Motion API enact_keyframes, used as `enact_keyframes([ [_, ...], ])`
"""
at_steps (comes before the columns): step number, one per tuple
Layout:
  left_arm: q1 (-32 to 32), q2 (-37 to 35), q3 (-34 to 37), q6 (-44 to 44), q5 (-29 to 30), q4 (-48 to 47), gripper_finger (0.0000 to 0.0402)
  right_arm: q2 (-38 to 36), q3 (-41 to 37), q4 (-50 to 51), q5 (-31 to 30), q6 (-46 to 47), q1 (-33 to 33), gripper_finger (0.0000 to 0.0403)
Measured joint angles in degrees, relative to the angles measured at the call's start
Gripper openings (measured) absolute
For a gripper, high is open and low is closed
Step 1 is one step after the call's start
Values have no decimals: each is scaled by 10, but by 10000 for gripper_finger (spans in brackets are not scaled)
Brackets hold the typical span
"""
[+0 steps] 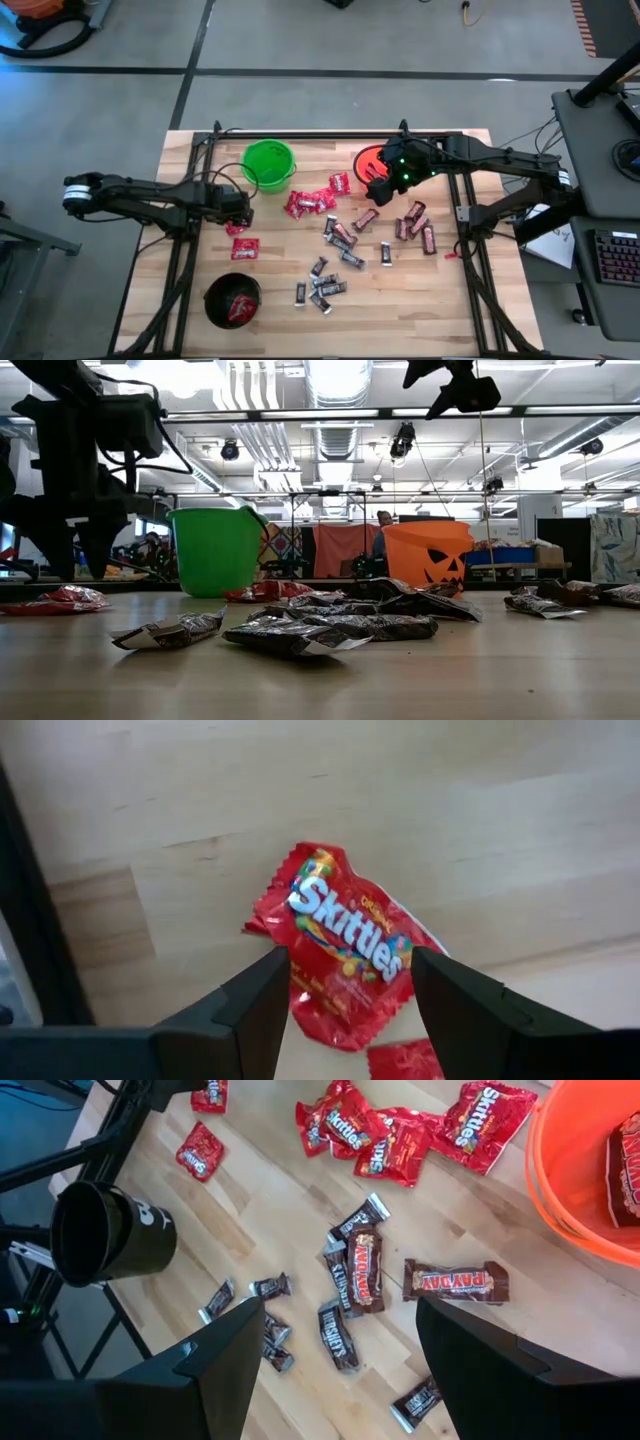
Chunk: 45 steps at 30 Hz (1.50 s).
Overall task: Sort candy
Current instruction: Put the red candy into the black bucket
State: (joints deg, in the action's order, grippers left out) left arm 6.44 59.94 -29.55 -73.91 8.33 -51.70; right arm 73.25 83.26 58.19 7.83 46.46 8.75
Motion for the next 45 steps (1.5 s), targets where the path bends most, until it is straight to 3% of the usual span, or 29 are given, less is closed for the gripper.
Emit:
enact_keyframes([
  [12,0,0,37,-22,7,37,182,0,0,0,-5,-6,0,254],
  [28,0,-1,56,-20,18,52,33,0,0,0,-19,-6,0,254],
  [32,0,0,36,2,16,38,7,0,0,0,-19,-6,0,254],
  [45,0,-5,-112,97,9,-105,2,0,0,0,-19,-9,0,254],
])
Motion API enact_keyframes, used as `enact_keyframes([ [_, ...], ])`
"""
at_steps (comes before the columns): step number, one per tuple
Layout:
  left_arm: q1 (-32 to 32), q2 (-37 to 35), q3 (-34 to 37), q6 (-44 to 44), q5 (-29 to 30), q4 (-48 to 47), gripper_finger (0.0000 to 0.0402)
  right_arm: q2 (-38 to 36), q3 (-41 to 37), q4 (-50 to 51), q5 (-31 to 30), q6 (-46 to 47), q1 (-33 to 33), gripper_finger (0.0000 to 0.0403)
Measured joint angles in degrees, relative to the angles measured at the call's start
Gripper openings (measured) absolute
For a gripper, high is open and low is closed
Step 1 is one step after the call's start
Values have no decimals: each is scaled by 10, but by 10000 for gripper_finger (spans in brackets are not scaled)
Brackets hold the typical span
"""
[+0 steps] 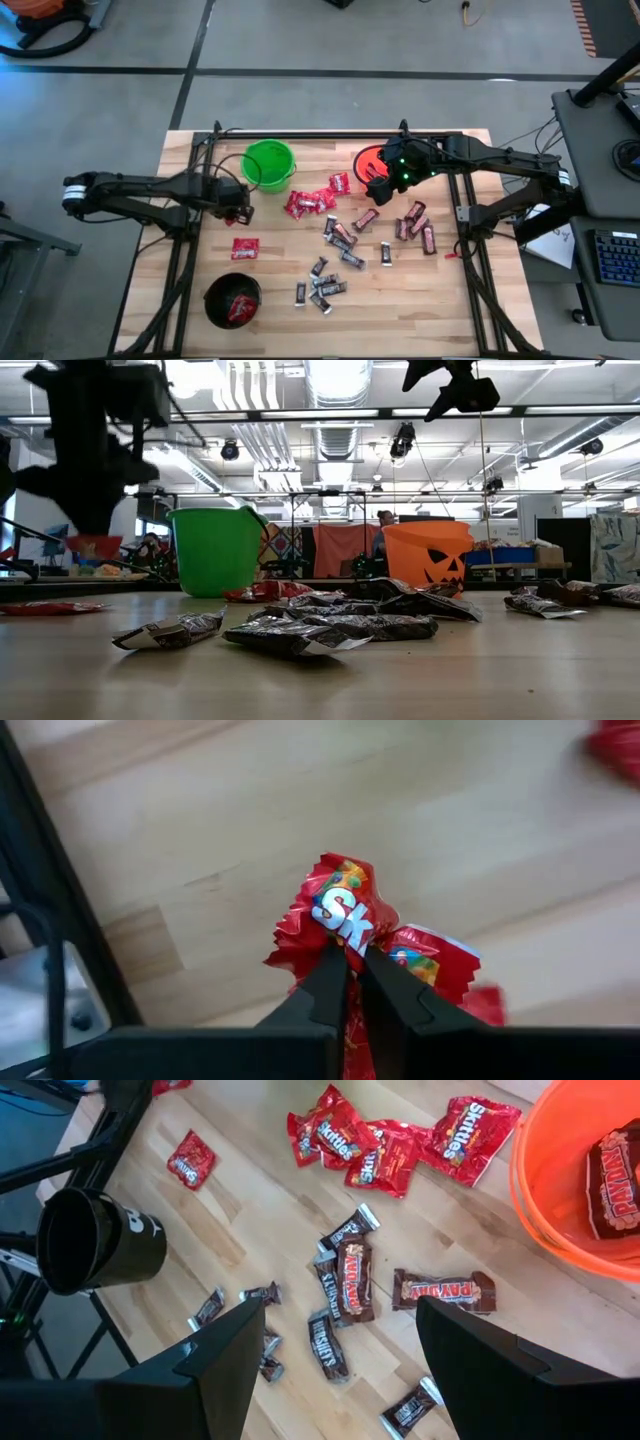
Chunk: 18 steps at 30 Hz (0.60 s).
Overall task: Sort candy
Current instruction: Put the red candy into the black bucket
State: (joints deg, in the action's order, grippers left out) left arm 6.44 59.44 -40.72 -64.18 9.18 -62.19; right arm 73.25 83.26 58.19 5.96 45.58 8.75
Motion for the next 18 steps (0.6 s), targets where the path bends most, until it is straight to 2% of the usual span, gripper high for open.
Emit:
enact_keyframes([
  [8,-15,-2,-138,71,-61,-75,2,0,0,0,0,-6,0,254],
  [14,-59,-3,-220,60,-124,-113,1,0,0,0,0,-16,0,254],
  [18,-112,-1,-252,35,-162,-111,1,0,0,0,0,-19,0,254],
])
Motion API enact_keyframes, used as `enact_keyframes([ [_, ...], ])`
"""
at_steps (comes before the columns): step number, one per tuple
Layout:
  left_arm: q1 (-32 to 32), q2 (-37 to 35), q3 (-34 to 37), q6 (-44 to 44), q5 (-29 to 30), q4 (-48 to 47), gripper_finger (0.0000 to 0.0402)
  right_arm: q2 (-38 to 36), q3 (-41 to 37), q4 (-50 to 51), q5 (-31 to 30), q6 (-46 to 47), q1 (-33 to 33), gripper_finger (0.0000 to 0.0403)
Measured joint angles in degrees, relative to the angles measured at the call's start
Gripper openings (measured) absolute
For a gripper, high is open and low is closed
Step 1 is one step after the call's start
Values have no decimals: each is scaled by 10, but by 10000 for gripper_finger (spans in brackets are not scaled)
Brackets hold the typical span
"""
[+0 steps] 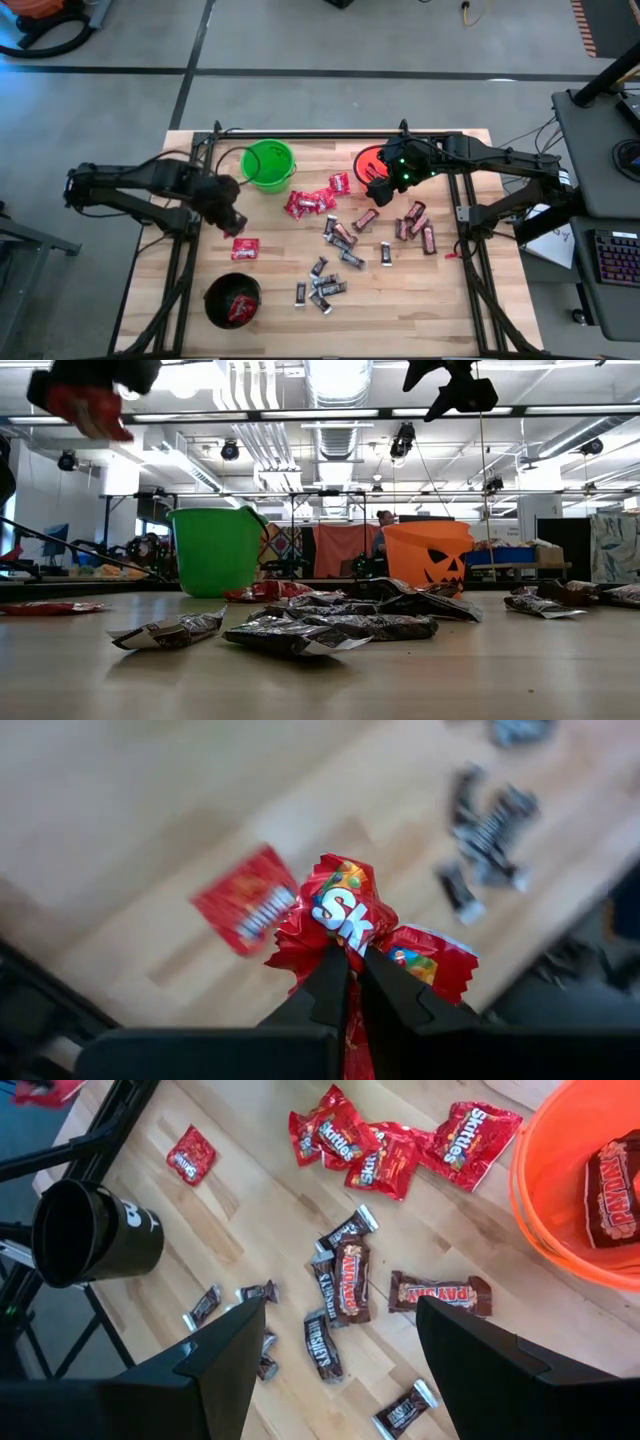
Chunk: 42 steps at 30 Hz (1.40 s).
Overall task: Sort candy
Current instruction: Put the red candy into the black bucket, then put the black chocolate into the green bucket
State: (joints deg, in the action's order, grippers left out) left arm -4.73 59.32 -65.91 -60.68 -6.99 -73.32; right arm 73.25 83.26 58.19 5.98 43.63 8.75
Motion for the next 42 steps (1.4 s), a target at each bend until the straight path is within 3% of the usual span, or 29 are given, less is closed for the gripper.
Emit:
enact_keyframes([
  [10,-191,26,-45,-151,-16,44,1,0,0,0,0,-8,0,254],
  [19,-315,122,-44,-221,-36,110,7,0,0,0,0,-8,0,254],
  [31,-325,202,-42,-223,-40,89,77,0,0,0,5,-8,0,254],
  [38,-324,186,-68,-197,-49,83,108,0,0,0,65,19,0,254],
  [42,-315,174,-117,-130,-9,74,107,0,0,0,95,55,-7,254],
])
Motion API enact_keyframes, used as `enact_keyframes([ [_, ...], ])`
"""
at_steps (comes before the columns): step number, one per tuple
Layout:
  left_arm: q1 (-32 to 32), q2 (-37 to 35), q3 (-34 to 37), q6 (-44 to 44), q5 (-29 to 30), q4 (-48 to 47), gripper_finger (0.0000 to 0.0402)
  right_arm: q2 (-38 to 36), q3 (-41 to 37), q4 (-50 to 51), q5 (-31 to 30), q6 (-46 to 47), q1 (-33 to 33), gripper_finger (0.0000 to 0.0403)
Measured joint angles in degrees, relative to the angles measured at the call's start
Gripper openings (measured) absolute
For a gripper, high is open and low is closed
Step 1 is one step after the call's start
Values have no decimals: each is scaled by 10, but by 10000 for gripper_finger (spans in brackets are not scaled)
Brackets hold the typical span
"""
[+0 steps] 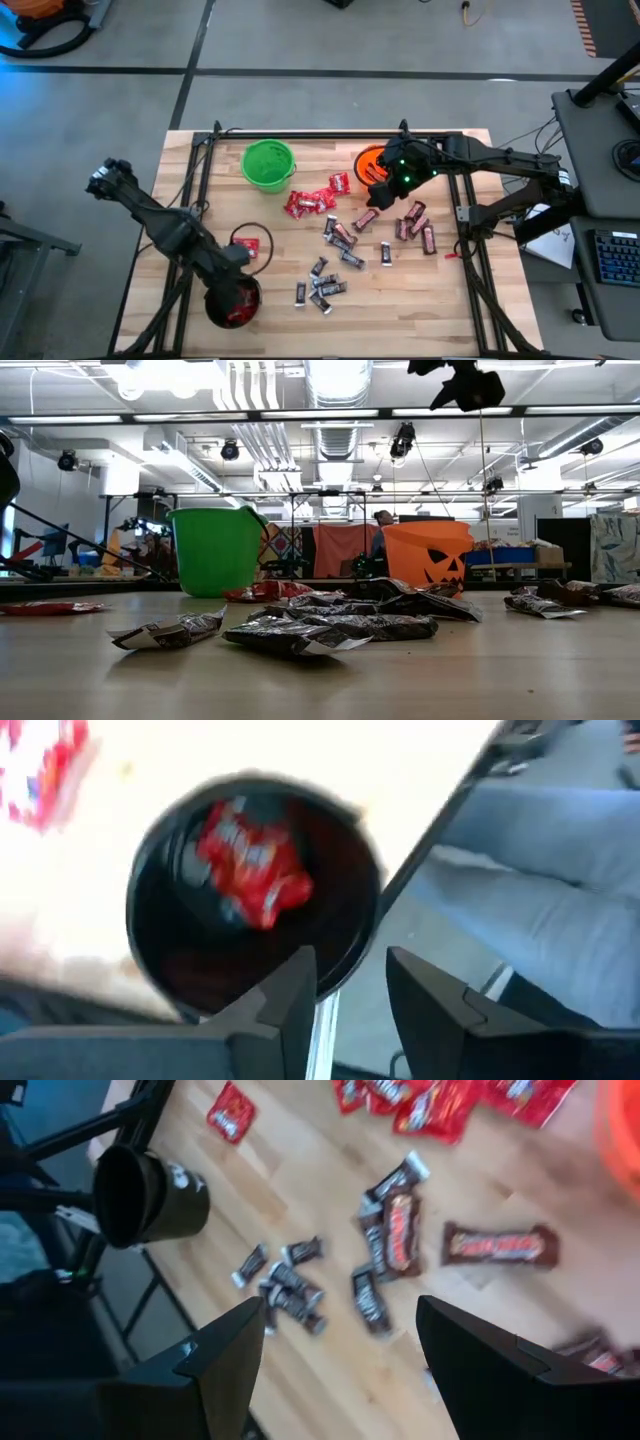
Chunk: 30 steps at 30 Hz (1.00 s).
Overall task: Sort candy
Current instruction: Put the black chocolate into the green bucket
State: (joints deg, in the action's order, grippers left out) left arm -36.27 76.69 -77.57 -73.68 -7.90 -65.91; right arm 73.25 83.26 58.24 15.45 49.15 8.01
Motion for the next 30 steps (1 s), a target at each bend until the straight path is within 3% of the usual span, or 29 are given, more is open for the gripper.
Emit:
enact_keyframes([
  [7,66,-16,-56,148,106,0,85,3,0,7,-5,76,-39,254],
  [12,113,-32,-39,276,156,42,75,21,0,61,-44,94,-68,254],
  [15,135,-43,-5,328,154,106,75,39,-1,96,-51,84,-87,254],
  [23,171,-80,113,342,146,247,75,79,-30,98,-50,113,-150,254],
  [30,174,-126,182,324,182,339,75,78,-141,14,-62,212,-184,254],
])
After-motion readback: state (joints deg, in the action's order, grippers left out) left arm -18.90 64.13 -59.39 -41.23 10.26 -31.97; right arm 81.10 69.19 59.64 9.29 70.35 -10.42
